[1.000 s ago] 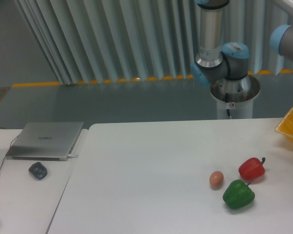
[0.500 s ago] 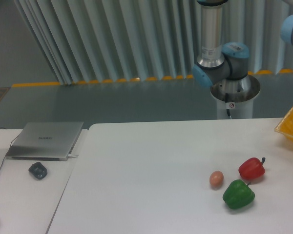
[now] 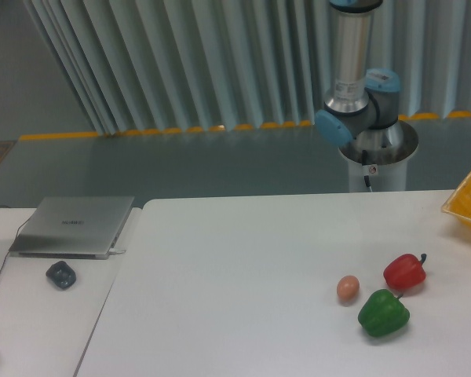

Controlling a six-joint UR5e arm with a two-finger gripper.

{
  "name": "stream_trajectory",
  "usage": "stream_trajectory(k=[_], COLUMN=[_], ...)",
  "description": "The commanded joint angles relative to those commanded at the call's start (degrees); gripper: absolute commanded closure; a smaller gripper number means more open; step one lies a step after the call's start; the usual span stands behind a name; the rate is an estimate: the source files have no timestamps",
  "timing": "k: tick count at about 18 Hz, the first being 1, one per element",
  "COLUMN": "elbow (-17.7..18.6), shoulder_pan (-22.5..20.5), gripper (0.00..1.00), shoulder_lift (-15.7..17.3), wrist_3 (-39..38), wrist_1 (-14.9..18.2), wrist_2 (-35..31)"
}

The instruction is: Place the triangular bread on the table

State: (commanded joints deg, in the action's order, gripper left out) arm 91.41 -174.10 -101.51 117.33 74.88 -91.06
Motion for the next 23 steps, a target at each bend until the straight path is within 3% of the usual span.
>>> stream_trajectory(k=[10,15,23], elbow=[0.3,1.3,2.6], shoulder_pan=[-4.4,-9.3,-9.9], gripper=[0.0,0.0,0.02], shoulder_lift=[-5.2,-8.3,-10.8], wrist_3=[3.4,3.4,3.8], wrist_1=[-4.1,-4.5,-9.1], wrist_2=[0.2,7.5,8.4])
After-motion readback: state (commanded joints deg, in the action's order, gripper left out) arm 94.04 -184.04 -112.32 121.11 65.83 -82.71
